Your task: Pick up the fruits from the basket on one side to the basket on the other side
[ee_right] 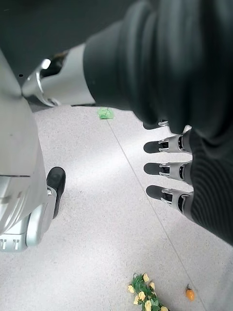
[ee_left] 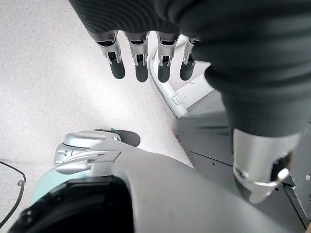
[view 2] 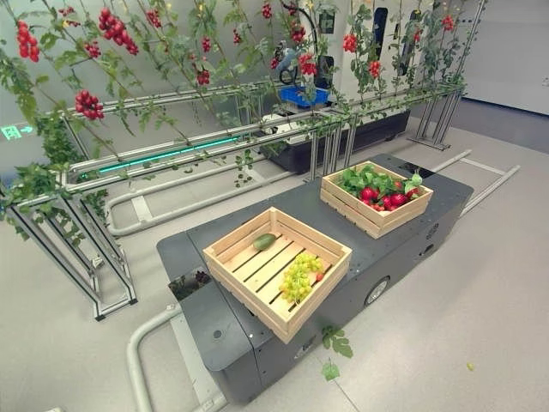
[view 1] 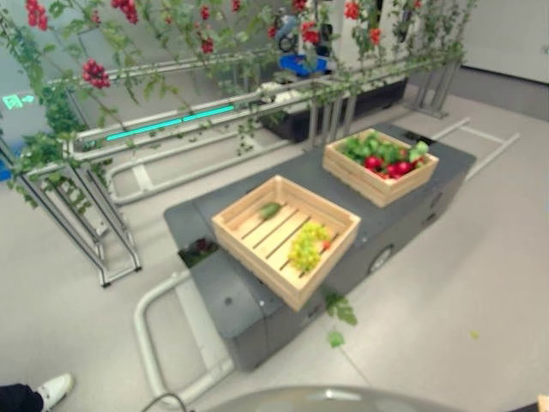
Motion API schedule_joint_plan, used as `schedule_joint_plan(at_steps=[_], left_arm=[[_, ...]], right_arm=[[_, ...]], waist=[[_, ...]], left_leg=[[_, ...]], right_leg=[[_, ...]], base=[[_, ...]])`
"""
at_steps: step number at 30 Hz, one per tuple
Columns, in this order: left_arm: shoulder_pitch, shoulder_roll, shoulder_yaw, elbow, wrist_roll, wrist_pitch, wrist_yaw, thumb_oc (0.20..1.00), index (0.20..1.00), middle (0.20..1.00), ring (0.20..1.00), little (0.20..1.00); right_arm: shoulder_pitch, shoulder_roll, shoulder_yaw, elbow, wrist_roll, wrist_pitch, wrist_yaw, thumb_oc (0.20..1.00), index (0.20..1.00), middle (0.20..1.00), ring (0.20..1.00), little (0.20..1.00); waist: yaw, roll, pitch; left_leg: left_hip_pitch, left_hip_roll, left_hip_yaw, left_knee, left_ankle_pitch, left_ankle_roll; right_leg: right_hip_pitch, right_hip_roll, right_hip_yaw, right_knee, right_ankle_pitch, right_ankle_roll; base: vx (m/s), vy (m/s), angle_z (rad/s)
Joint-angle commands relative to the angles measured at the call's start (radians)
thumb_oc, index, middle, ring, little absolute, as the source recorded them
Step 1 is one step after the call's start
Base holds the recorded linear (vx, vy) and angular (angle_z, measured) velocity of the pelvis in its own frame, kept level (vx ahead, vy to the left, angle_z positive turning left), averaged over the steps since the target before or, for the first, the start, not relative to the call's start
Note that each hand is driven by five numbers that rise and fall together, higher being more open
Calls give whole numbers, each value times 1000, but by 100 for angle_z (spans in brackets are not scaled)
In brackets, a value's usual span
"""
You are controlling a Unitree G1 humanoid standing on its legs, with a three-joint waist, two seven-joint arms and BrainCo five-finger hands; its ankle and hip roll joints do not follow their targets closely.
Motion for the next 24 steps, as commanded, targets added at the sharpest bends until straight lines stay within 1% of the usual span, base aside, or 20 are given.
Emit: schedule_joint_plan(at_steps=[1,5,10,15,18,19,20,21,24], left_arm=[[-52,-61,37,76,-29,-5,-11,1000,1000,1000,1000,1000],[-50,-63,43,79,-42,-1,-16,1000,1000,1000,1000,1000],[-50,-62,44,64,-55,-10,-14,1000,1000,1000,1000,1000],[-52,-60,40,70,-37,-12,0,1000,1000,1000,1000,1000],[-57,-53,35,61,-29,-22,24,1000,1000,1000,1000,1000],[-57,-52,33,56,-27,-26,32,1000,1000,1000,1000,1000],[-61,-49,28,46,-22,-30,39,1000,1000,1000,1000,1000],[-61,-48,24,40,-20,-32,39,1000,1000,1000,1000,1000],[-66,-45,17,33,-21,-37,50,1000,1000,1000,1000,1000]], right_arm=[[-29,0,2,8,4,-6,4,1000,1000,1000,1000,1000],[-28,2,2,12,6,-5,5,1000,1000,1000,1000,1000],[-28,1,2,12,8,-8,2,1000,1000,1000,1000,1000],[-27,3,1,10,11,-9,-2,1000,1000,1000,1000,1000],[-26,1,-2,5,17,-13,-16,1000,1000,1000,1000,1000],[-25,-1,-3,5,19,-14,-19,1000,1000,1000,1000,1000],[-27,-3,-4,4,21,-15,-24,1000,1000,1000,1000,1000],[-27,-5,-6,2,23,-15,-27,1000,1000,1000,1000,1000],[-30,-13,-10,1,24,-20,-36,1000,1000,1000,1000,1000]], waist=[[-5,-25,-12],[-6,-25,-14],[-6,-25,-8],[-7,-25,-2],[-7,-25,9],[-7,-23,14],[-6,-24,19],[-5,-21,25],[-4,-19,41]], left_leg=[[63,-45,-14,24,-164,10],[68,-41,-16,20,-165,8],[68,-38,-18,19,-161,6],[65,-36,-20,18,-157,2],[56,-33,-21,21,-151,-3],[62,-32,-23,20,-158,-4],[49,-34,-25,25,-147,-6],[55,-32,-26,24,-154,-7],[38,-33,-31,39,-150,-12]], right_leg=[[17,-34,7,10,-105,104],[18,-33,4,10,-107,104],[18,-31,2,10,-108,103],[16,-30,0,10,-107,102],[9,-29,-4,10,-104,102],[14,-27,-4,10,-111,101],[4,-28,-5,10,-101,101],[9,-26,-7,10,-109,101],[0,-25,-12,10,-104,100]], base=[[0,0,0],[0,0,0],[0,0,0],[0,0,0],[-30,-33,1],[-55,-37,1],[-28,-38,2],[-60,-46,4],[-59,-44,5]])
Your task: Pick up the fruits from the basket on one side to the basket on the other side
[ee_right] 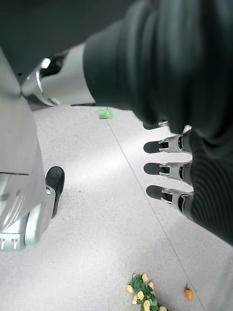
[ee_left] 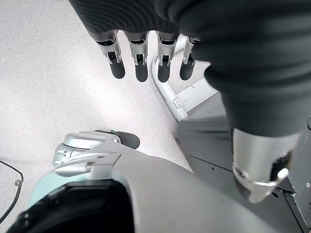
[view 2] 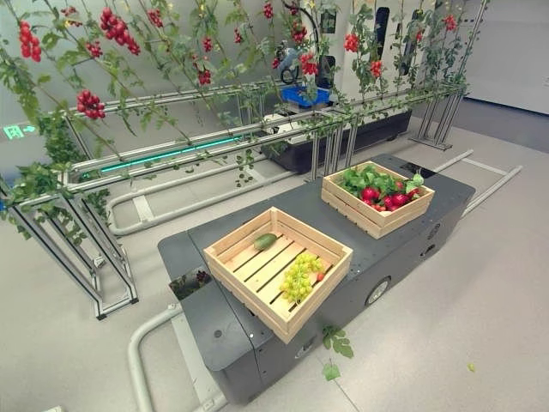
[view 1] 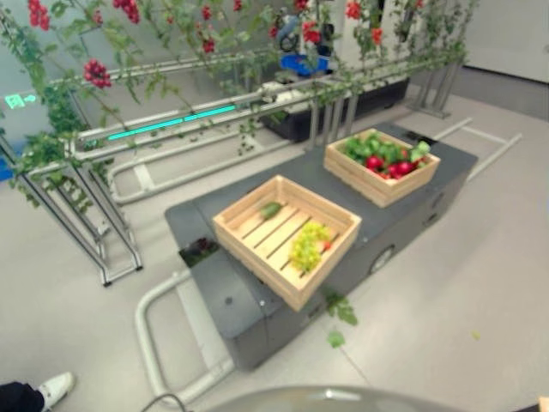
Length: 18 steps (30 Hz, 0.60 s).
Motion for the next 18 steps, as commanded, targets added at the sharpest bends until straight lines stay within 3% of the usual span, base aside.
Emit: schedule_joint_plan(at_steps=[1,9,18], left_arm=[[-73,-38,2,28,-30,-37,29,1000,1000,1000,1000,1000],[-87,-41,-5,-56,-110,-66,26,1000,1000,1000,1000,1000],[-23,-20,-38,-385,-227,-115,23,1000,1000,1000,1000,1000]], right_arm=[[-43,-16,-10,1,24,-20,-27,1000,1000,1000,1000,1000],[-50,-39,-22,-15,32,-29,-43,1000,1000,1000,1000,1000],[-54,-78,-42,-63,38,-38,-63,1000,1000,1000,1000,1000]], waist=[[-4,-27,42],[-6,-22,84],[0,-12,146]], left_leg=[[32,-34,-21,44,-149,-13],[-37,-44,-38,110,-143,-26],[-158,-75,-61,211,-123,-43]], right_leg=[[-5,-27,-6,10,-100,102],[-35,-26,-26,10,-86,96],[-76,-40,-64,10,-68,97]], base=[[-75,-37,5],[-91,-43,7],[-121,-53,19]])
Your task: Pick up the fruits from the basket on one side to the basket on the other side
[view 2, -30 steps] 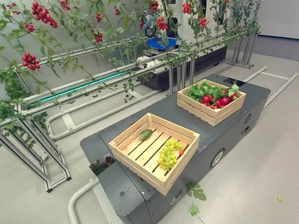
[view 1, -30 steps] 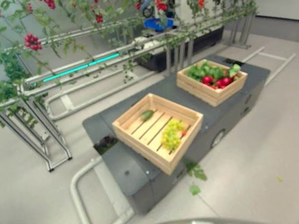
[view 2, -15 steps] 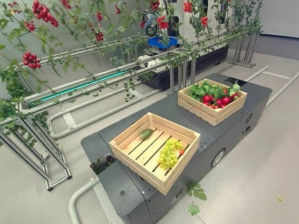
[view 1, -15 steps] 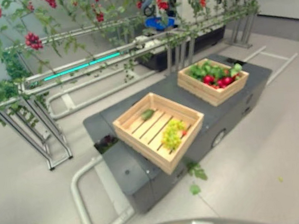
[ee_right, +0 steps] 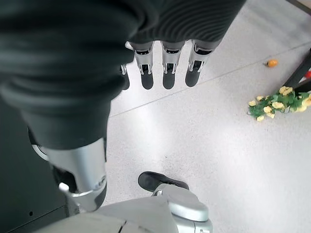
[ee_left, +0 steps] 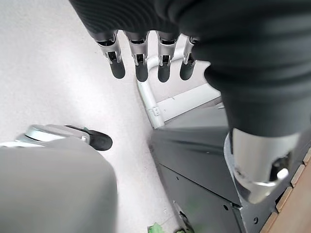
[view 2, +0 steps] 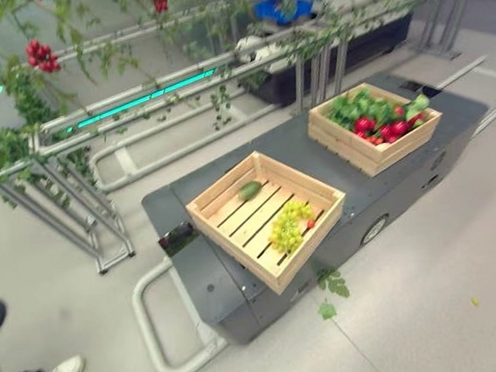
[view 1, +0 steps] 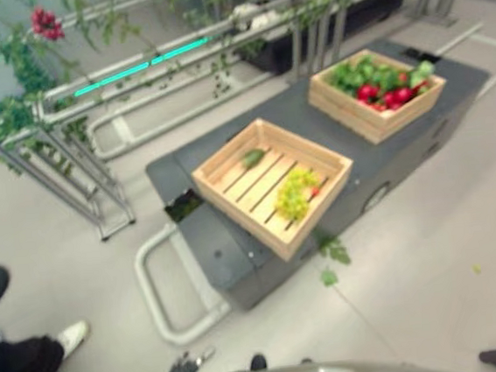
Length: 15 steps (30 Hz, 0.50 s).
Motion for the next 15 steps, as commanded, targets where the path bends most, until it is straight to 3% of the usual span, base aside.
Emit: schedule_joint_plan(at_steps=[1,4,8,11,15], left_arm=[[-17,-6,-20,-118,-69,-58,-7,1000,1000,1000,1000,1000],[8,6,-19,-233,-94,-69,-15,1000,1000,1000,1000,1000],[30,24,-10,-346,-111,-66,-30,1000,1000,1000,1000,1000],[54,32,-7,-412,-123,-65,-32,1000,1000,1000,1000,1000],[89,46,-9,-516,-151,-61,-38,1000,1000,1000,1000,1000]], right_arm=[[-6,-24,-35,-21,35,-27,-26,1000,1000,1000,1000,1000],[-4,-34,-50,-22,38,-29,-27,1000,1000,1000,1000,1000],[-15,-34,-62,3,45,-22,-28,1000,1000,1000,1000,1000],[-18,-26,-64,27,40,-16,-28,1000,1000,1000,1000,1000],[-32,-23,-54,39,34,-15,-35,1000,1000,1000,1000,1000]], waist=[[0,-46,-10],[4,-49,12],[12,-48,18],[19,-32,10],[46,-35,42]], left_leg=[[-66,-74,-1,164,-145,-1],[-117,-95,25,254,-148,-16],[-197,-101,64,315,-145,-8],[-211,-68,65,222,-73,-2],[-345,-46,92,164,21,-18]], right_leg=[[-28,-45,-5,4,-68,118],[-18,-64,-20,4,-66,116],[-11,-64,-25,4,-70,112],[-1,-31,-18,4,-69,105],[28,3,1,4,-76,102]], base=[[-84,-29,31],[-76,-36,24],[-56,-54,12],[90,-46,6],[113,-66,23]])
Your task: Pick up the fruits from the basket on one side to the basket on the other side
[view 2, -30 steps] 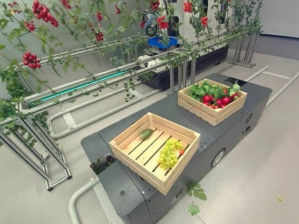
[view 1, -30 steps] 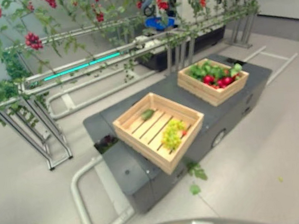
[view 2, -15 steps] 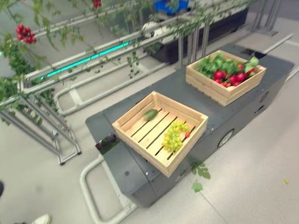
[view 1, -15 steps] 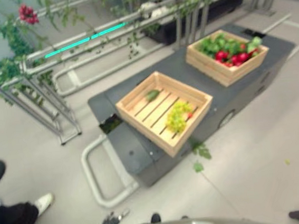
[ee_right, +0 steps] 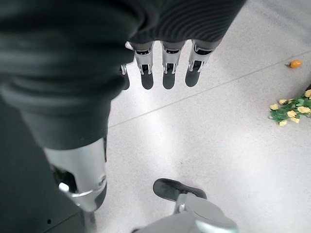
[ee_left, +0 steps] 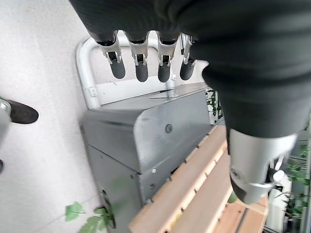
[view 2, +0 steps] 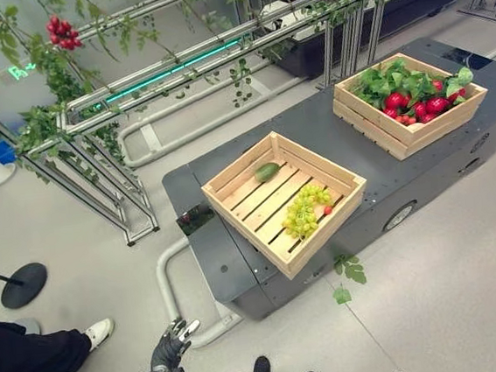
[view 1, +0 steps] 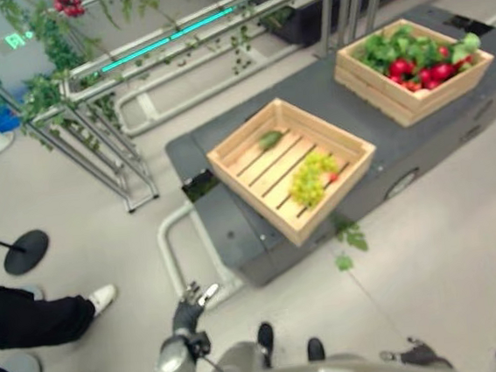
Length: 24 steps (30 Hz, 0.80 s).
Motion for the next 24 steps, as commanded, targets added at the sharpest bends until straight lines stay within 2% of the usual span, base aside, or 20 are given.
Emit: schedule_joint_plan(at_steps=[1,5,7,9,11,13,19,24], left_arm=[[54,46,7,-168,-40,-37,-16,1000,1000,1000,1000,1000],[95,54,21,-259,-60,-30,-25,1000,1000,1000,1000,1000],[104,54,25,-278,-63,-28,-25,1000,1000,1000,1000,1000],[122,59,37,-349,-66,-24,-31,1000,1000,1000,1000,1000],[144,65,48,-400,-77,-21,-39,1000,1000,1000,1000,1000],[151,63,54,-422,-81,-21,-33,1000,1000,1000,1000,1000],[137,73,59,-490,-91,-22,-19,1000,1000,1000,1000,1000],[94,104,57,-521,-81,-32,10,1000,1000,1000,1000,1000]], right_arm=[[9,-11,18,10,18,-8,-17,1000,1000,1000,1000,1000],[0,-13,27,14,25,-6,-15,1000,1000,1000,1000,1000],[-1,-13,27,14,27,-6,-16,1000,1000,1000,1000,1000],[-1,-15,26,12,31,-6,-16,1000,1000,1000,1000,1000],[-6,-12,33,13,28,-4,-12,1000,1000,1000,1000,1000],[-1,-8,41,16,23,-3,-10,1000,1000,1000,1000,1000],[-6,-1,50,7,26,2,-5,1000,1000,1000,1000,1000],[-26,23,70,-38,41,-1,-7,1000,1000,1000,1000,1000]], waist=[[51,-17,-11],[91,8,0],[98,12,3],[115,29,6],[126,40,-7],[130,46,-22],[128,35,-37],[137,-5,-48]], left_leg=[[-160,10,58,59,-20,54],[-192,56,37,-40,56,46],[-192,66,40,-67,71,43],[-198,95,64,-97,110,32],[-145,108,54,-147,121,41],[-113,130,38,-170,155,25],[-92,154,57,-176,170,20],[-86,151,89,-176,160,41]], right_leg=[[4,68,-2,3,-67,142],[37,112,36,3,-98,133],[43,118,43,3,-103,132],[63,134,53,3,-127,127],[71,149,68,3,-137,124],[80,160,84,3,-159,117],[85,143,86,3,-184,119],[89,94,113,3,-196,131]], base=[[82,-79,-1],[102,-29,-43],[80,21,-17],[115,52,-10],[141,52,-28],[132,58,-19],[127,94,0],[104,89,-4]])
